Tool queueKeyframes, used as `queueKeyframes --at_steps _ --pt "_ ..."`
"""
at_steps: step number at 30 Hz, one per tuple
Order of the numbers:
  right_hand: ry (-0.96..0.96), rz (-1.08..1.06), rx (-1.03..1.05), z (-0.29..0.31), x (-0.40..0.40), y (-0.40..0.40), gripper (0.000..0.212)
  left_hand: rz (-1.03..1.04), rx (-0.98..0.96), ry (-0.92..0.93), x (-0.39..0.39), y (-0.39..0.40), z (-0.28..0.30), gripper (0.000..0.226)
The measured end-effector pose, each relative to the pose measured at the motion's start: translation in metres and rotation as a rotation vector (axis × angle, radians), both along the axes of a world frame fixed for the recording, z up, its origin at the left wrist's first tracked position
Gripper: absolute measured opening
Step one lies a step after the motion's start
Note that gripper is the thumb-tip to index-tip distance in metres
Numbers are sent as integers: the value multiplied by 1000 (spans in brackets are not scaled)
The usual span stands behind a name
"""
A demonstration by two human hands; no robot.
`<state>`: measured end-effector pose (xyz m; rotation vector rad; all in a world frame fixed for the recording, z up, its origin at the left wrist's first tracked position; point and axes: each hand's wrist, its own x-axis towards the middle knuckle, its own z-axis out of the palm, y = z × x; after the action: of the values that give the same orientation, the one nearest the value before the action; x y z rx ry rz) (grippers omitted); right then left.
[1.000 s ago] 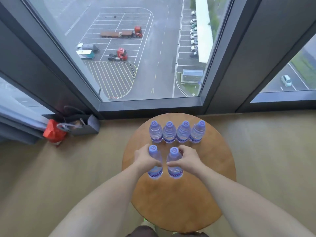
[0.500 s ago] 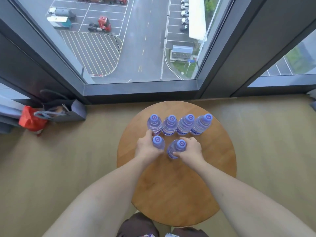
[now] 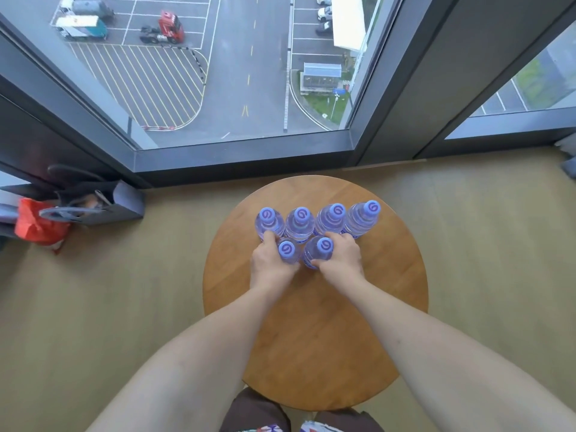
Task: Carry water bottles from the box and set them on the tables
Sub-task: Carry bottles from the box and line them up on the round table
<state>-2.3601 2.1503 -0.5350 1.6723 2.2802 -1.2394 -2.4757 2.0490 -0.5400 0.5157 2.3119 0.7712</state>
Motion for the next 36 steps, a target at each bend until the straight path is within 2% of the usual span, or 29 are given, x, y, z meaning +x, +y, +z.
queueKeyframes --at_steps 6,12,17,26,32,36 --pt "32 -30 9 -3 -1 -1 47 68 57 41 11 1 -6 38" --pt "62 -93 -8 -5 -5 -2 67 54 55 42 6 5 -9 40" --pt "74 -113 -9 -7 -3 -1 72 45 49 44 2 7 -10 42" --pt "53 -149 -13 -1 -2 -6 79 -4 31 5 -2 4 -10 72" --pt "32 -143 46 21 0 -17 68 -100 58 0 -6 -6 -3 71" --pt "16 -75 75 46 4 -16 64 -131 61 45 -10 -15 21 70"
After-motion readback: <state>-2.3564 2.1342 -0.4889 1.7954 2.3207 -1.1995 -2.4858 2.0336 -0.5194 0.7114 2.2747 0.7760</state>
